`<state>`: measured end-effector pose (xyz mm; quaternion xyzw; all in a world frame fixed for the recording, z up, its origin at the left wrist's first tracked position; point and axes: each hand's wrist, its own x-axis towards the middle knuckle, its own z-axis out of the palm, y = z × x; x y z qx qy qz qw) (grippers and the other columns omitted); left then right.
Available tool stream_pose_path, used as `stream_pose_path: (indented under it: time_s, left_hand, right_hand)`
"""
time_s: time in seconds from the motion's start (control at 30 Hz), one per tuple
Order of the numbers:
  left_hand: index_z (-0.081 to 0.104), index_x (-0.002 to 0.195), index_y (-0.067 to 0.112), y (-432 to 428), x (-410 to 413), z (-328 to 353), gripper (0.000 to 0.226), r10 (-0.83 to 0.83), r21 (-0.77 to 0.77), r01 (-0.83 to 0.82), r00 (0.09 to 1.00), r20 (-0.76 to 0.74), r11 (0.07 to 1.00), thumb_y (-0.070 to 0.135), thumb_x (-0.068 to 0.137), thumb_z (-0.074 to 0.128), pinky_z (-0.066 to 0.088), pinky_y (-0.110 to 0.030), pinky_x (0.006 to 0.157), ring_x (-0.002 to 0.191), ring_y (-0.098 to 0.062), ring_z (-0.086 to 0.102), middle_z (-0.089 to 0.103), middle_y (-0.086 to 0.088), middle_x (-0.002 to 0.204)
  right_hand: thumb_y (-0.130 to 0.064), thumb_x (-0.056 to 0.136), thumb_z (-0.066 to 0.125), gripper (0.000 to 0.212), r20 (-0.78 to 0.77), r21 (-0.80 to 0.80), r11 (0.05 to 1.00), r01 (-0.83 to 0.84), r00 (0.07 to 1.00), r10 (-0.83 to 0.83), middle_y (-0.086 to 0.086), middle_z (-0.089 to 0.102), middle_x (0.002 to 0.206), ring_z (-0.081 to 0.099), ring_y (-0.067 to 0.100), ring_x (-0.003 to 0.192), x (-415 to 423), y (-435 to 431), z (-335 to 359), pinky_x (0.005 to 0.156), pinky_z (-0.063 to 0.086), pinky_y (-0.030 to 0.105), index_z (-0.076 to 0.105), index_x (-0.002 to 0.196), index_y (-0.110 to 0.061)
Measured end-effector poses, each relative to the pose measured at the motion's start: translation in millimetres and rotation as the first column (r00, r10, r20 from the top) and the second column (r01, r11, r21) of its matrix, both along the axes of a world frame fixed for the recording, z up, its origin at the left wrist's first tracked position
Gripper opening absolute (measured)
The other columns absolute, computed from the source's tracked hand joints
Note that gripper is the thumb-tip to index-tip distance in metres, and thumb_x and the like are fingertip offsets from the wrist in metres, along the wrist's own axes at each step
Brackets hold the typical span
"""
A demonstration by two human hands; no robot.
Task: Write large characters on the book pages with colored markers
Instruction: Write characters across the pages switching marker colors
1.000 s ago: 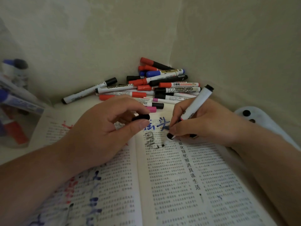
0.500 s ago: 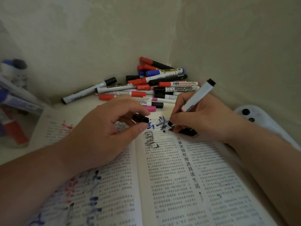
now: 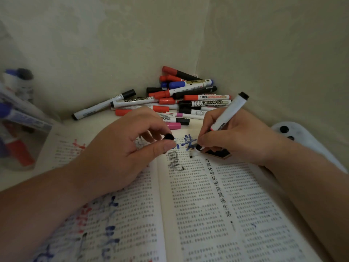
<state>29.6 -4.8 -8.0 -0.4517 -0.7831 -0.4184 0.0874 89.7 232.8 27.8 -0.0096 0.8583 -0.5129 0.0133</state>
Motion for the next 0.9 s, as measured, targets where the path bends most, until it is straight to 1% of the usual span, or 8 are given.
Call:
stream_pose_path:
  time_s: [0.1,0.2,0.33,0.5,0.6,0.67,0.8,0.9]
  left_hand:
    - [0.067,0.104,0.027,-0.3,-0.2,0.6,0.021,0.013,-0.035,-0.014,0.999,-0.031,0.999,0.043,0.094,0.06,0.046,-0.016,0.079,0.093,-0.014,0.062,0.062,0.012,0.1]
    - [0.066,0.105,0.031,-1.1,0.1,0.1,0.012,0.009,-0.061,-0.01,1.0,-0.017,0.998,0.037,0.097,0.059,0.048,-0.021,0.08,0.095,-0.015,0.063,0.063,0.014,0.099]
    - [0.065,0.104,0.035,-0.4,0.6,1.1,0.014,-0.006,-0.102,0.005,1.0,-0.015,0.995,0.035,0.099,0.052,0.042,-0.009,0.084,0.101,-0.009,0.062,0.064,0.017,0.099]
    - [0.066,0.104,0.03,0.2,-0.5,-0.5,0.012,-0.012,-0.117,0.012,1.0,0.002,0.993,0.03,0.097,0.056,0.043,-0.01,0.084,0.1,-0.009,0.063,0.064,0.016,0.099]
    - [0.061,0.1,0.032,-0.7,1.1,-1.0,0.011,-0.018,-0.076,0.02,0.999,0.03,0.997,0.041,0.096,0.057,0.046,-0.012,0.08,0.096,-0.009,0.065,0.064,0.015,0.096]
    - [0.058,0.098,0.034,-1.5,2.1,-1.5,0.016,-0.006,-0.035,0.01,0.996,0.091,0.999,0.048,0.093,0.052,0.048,-0.015,0.078,0.094,-0.01,0.067,0.067,0.015,0.095]
    - [0.055,0.103,0.028,-1.1,3.5,-2.1,0.022,-0.029,0.079,0.014,0.98,0.198,0.997,0.048,0.095,0.049,0.054,-0.037,0.08,0.091,-0.017,0.071,0.071,0.007,0.093]
    - [0.056,0.106,0.029,-0.8,3.8,-3.1,0.023,-0.007,0.097,-0.013,0.98,0.197,0.995,0.048,0.094,0.051,0.055,-0.038,0.08,0.09,-0.014,0.073,0.071,0.007,0.093]
  right_hand:
    - [-0.005,0.081,0.078,0.015,0.029,-0.002,1.0,-0.023,0.999,0.023,0.024,0.063,0.068,0.053,0.022,0.059,2.2,-2.1,0.6,0.056,0.041,0.034,0.066,0.074,0.001]
    - [0.0,0.083,0.072,0.012,-0.034,0.021,0.999,0.041,0.999,-0.041,0.016,0.068,0.068,0.064,0.018,0.06,0.7,-0.4,0.3,0.059,0.049,0.034,0.065,0.073,0.0]
    - [-0.003,0.084,0.072,0.012,-0.044,-0.003,0.995,0.101,0.994,-0.101,0.023,0.071,0.08,0.073,0.032,0.073,-1.1,4.6,1.1,0.069,0.056,0.038,0.065,0.074,-0.004]
    - [-0.005,0.082,0.073,0.011,-0.009,0.059,0.996,0.07,0.998,-0.07,0.02,0.07,0.075,0.064,0.025,0.067,-0.4,3.9,2.0,0.069,0.051,0.042,0.065,0.076,0.0]
    - [-0.003,0.083,0.074,0.011,0.012,0.048,0.998,0.038,0.999,-0.038,0.016,0.066,0.068,0.058,0.023,0.064,1.6,1.9,4.0,0.064,0.046,0.039,0.066,0.076,0.001]
    - [-0.004,0.083,0.073,0.012,0.013,0.068,0.996,0.051,0.999,-0.052,0.016,0.067,0.068,0.059,0.02,0.062,1.0,2.3,3.9,0.064,0.047,0.037,0.065,0.074,-0.002]
    - [-0.001,0.083,0.072,0.012,0.018,0.043,0.998,0.048,0.999,-0.048,0.02,0.065,0.069,0.057,0.022,0.062,1.2,3.9,4.0,0.062,0.046,0.036,0.064,0.075,0.003]
    - [0.003,0.082,0.071,0.013,0.059,0.048,0.999,-0.018,0.998,0.015,0.012,0.058,0.06,0.051,0.017,0.055,3.7,3.9,6.3,0.054,0.042,0.028,0.062,0.072,0.005]
